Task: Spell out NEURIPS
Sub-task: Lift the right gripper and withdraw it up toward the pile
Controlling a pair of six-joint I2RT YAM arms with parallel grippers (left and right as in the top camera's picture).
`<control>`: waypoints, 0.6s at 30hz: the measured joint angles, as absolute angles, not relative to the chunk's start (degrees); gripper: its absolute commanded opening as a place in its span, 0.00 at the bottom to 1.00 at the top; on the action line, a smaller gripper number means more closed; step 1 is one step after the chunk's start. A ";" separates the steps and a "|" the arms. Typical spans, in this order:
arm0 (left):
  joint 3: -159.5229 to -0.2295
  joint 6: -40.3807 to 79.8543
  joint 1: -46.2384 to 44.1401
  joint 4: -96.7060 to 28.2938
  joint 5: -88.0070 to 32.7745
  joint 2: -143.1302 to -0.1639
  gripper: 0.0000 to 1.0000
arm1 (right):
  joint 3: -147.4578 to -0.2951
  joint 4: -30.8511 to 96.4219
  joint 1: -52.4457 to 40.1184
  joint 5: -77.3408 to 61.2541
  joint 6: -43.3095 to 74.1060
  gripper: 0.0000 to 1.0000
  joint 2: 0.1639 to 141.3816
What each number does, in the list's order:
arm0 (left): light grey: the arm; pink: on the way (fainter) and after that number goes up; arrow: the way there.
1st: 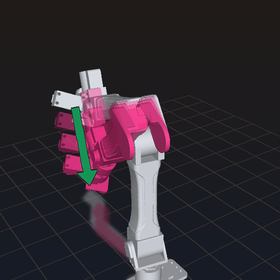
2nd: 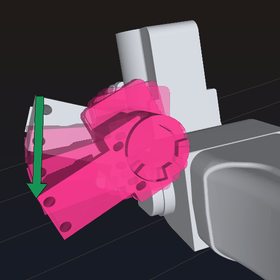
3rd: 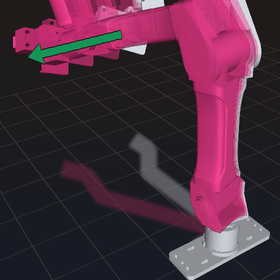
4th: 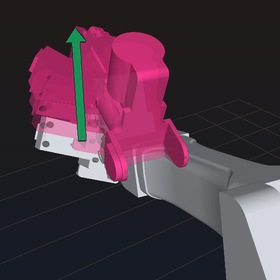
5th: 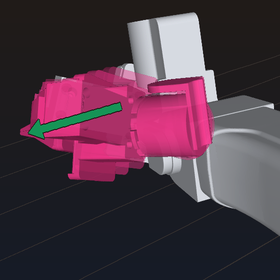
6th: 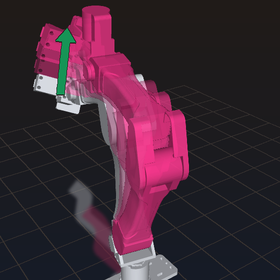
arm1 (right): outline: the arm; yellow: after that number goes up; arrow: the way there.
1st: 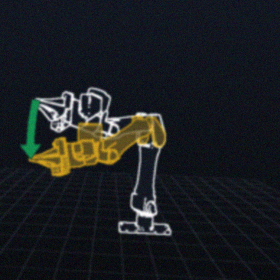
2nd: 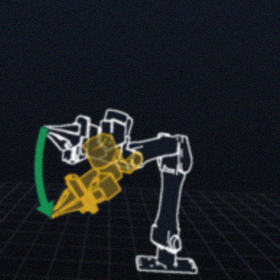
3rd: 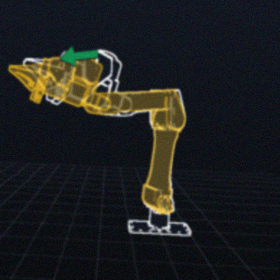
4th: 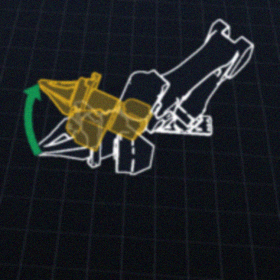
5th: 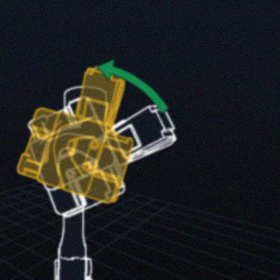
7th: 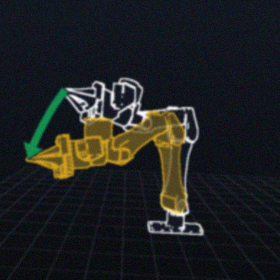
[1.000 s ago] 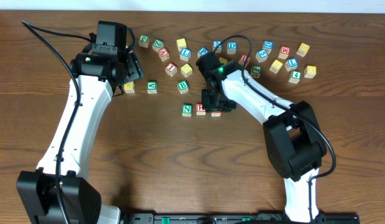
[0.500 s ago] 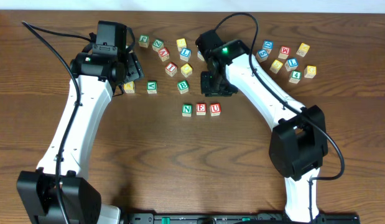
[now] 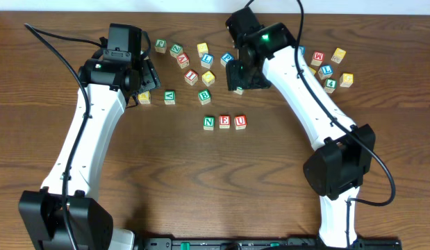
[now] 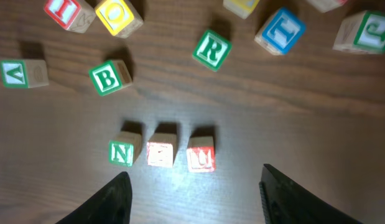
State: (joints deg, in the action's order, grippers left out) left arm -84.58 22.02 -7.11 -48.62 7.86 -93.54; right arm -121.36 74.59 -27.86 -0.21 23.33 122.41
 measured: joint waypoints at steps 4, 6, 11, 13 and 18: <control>-84.58 22.02 -7.11 -48.62 7.86 -93.54 0.81 | -121.84 74.13 -26.85 -0.19 22.68 0.66 122.41; -84.58 22.02 -7.11 -48.62 7.86 -93.54 0.81 | -121.84 74.08 -26.06 -0.19 22.28 0.68 122.41; -84.58 22.04 -7.11 -48.60 6.74 -93.54 0.82 | -121.84 72.99 -23.40 -0.16 21.39 0.72 122.41; -84.58 22.04 -7.14 -48.58 6.07 -93.54 0.81 | -121.84 72.20 -22.63 -0.16 21.34 0.73 122.41; -84.58 22.04 -7.14 -48.31 5.26 -93.54 0.81 | -121.86 70.43 -21.26 -0.16 21.19 0.75 122.41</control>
